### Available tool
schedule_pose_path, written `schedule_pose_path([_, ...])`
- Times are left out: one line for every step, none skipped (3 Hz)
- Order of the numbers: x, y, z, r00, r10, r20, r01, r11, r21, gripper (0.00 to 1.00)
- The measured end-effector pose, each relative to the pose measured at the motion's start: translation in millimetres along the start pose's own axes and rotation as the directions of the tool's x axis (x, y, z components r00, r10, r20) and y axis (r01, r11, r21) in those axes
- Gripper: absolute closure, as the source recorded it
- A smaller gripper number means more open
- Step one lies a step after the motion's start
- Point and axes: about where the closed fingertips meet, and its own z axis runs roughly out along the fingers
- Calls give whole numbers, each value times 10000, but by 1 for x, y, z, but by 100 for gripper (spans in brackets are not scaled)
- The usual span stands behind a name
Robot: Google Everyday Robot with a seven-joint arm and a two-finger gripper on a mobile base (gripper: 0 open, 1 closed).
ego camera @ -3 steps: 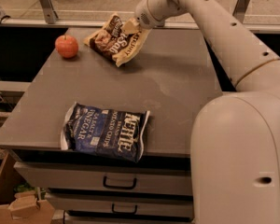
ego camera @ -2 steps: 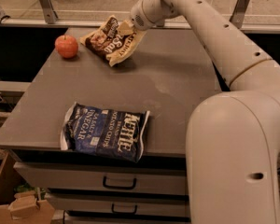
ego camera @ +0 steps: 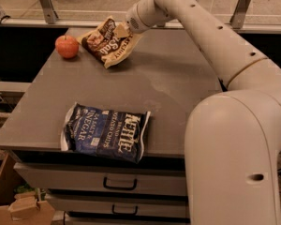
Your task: Move brown chip bag near apple
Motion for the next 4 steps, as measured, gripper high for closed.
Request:
schedule_pose_path([3, 4, 2, 9999, 168, -43, -168, 9998, -44, 36])
schedule_pose_path([5, 9, 1, 9996, 258, -102, -260, 9996, -140, 13])
schedule_pose_path([10, 11, -4, 9992, 373, -134, -376, 9991, -190, 0])
schedule_pose_path([14, -6, -36, 9989, 76, 464, -75, 10000, -23, 0])
